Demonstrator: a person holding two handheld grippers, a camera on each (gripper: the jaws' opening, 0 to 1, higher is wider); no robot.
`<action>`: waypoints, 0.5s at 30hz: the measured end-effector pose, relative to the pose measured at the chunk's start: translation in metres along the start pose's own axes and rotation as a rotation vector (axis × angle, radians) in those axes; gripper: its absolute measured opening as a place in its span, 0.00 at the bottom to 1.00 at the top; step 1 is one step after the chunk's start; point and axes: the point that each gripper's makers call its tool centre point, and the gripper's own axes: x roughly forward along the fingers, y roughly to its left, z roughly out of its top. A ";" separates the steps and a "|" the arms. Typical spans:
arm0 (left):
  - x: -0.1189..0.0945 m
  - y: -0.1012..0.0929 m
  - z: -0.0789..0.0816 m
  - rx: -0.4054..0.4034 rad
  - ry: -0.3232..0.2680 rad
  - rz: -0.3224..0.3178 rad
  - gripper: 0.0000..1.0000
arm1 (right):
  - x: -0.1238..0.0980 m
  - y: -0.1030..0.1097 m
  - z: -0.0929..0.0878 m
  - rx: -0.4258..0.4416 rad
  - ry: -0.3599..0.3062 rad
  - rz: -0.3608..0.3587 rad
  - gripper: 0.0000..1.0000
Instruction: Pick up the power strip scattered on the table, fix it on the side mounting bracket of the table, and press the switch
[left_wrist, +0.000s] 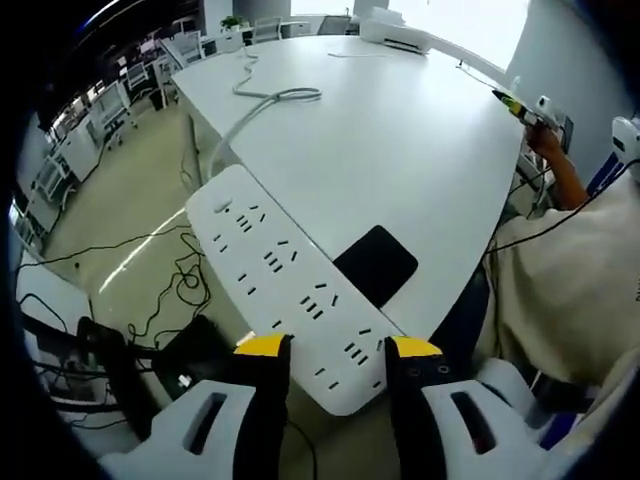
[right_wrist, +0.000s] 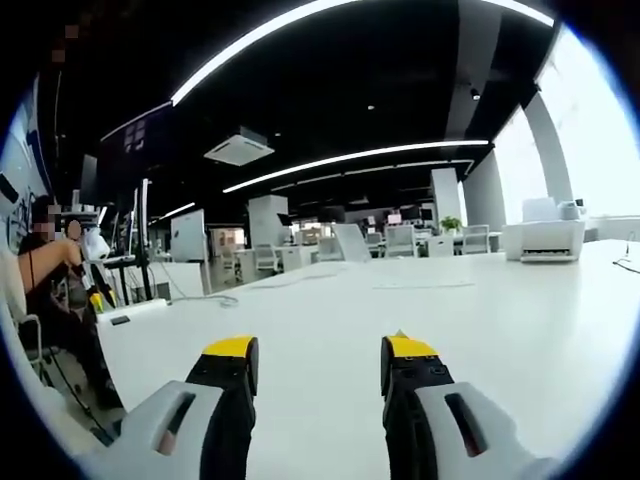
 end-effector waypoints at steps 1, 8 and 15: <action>0.000 0.000 0.000 0.000 0.004 0.000 0.42 | 0.000 0.000 0.000 -0.001 0.000 0.001 0.44; 0.000 0.001 -0.001 -0.001 0.017 0.001 0.42 | -0.003 0.002 0.002 -0.003 -0.006 0.014 0.37; 0.000 0.001 -0.001 -0.002 0.028 0.003 0.42 | -0.004 0.003 0.005 -0.005 -0.013 0.022 0.32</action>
